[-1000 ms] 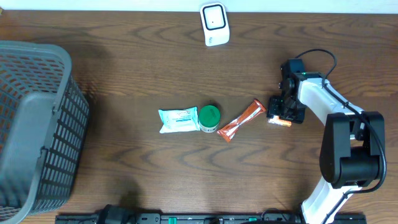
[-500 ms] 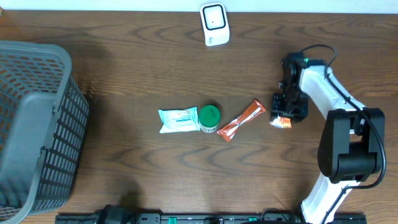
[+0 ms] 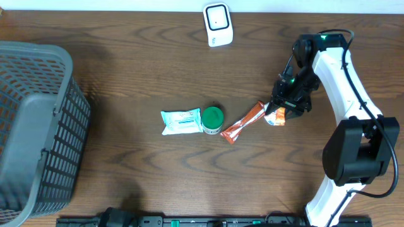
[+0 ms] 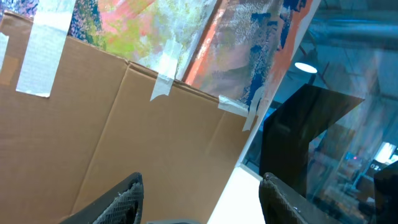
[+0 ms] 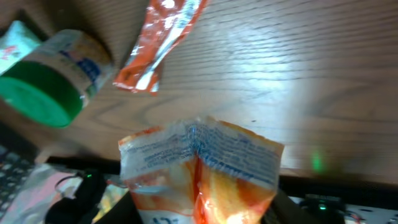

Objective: Scan the item barcode
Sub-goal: 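Lower the right gripper and grasp the Kleenex pack, then lift the Kleenex pack and hold it under the white scanner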

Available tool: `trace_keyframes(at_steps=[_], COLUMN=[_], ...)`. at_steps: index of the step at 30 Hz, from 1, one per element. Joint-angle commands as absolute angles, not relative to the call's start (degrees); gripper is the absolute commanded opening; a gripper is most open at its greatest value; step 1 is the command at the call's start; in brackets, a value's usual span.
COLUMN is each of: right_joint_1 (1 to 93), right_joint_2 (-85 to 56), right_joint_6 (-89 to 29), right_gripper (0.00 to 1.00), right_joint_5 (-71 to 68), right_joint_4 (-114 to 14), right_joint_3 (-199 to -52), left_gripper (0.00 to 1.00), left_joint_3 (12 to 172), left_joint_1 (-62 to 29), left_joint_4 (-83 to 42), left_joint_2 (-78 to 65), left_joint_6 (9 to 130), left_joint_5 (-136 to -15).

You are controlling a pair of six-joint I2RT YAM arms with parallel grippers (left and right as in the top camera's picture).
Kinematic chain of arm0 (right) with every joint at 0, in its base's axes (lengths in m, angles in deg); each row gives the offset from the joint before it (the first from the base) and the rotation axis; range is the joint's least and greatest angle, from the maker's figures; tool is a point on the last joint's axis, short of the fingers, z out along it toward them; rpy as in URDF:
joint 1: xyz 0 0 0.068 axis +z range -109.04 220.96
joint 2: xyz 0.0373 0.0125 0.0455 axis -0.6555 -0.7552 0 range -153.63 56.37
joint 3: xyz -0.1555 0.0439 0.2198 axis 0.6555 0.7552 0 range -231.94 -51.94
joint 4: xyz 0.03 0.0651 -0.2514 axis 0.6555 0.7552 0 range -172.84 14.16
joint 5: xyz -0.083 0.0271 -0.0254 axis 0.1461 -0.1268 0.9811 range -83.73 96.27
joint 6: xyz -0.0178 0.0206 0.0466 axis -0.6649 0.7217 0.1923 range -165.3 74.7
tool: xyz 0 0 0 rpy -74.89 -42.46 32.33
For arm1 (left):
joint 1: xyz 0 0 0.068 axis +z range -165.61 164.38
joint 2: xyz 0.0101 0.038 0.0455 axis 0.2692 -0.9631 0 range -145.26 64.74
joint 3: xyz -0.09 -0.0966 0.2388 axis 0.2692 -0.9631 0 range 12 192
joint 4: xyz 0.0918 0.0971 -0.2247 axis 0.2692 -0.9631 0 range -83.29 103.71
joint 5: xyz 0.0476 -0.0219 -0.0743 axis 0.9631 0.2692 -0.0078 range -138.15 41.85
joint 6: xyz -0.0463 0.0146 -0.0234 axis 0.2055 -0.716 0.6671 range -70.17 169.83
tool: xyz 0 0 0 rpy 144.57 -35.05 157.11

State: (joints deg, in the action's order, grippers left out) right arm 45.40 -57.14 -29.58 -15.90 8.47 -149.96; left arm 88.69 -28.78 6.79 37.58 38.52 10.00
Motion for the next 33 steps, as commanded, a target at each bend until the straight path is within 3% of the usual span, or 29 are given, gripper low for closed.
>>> trace_keyframes(at_steps=[1, 3, 14, 22, 25, 33], right_joint_1=[46.72, 48.14, 58.28, 62.93, 63.61, 63.68], right_joint_2=[-56.77, -56.70, -50.96, -41.78, -39.33, -35.70], right_joint_6=[-30.67, -30.85, -30.85, -29.86, -29.88, -29.88], right_gripper=[0.33, 0.27, 0.24, 0.33, 0.43, 0.44], right_joint_5=[-20.98, -22.79, -23.20, -22.05, -20.06, -18.79], right_joint_4=[9.47, 10.85, 14.48, 14.08, 14.15, 14.19], right_joint_3=[-152.32, -154.24, -168.16, -170.50, -170.50, -170.50], left_gripper=[0.60, 0.61, 0.60, 0.60, 0.61, 0.61], left_joint_3=[88.71, 88.71, 88.71, 88.71, 88.71, 88.71], left_joint_1=[-28.48, -28.48, -28.48, -28.48, -28.48, -28.48], left_joint_4=[6.68, 6.61, 6.44, 6.42, 6.24, 6.20], left_joint_2=[37.80, 37.80, 37.80, 37.82, 37.82, 37.82], left_joint_6=[40.66, 40.77, 40.74, 40.74, 40.77, 40.74], left_joint_5=[9.25, 9.27, 9.27, 9.30, 9.27, 9.30])
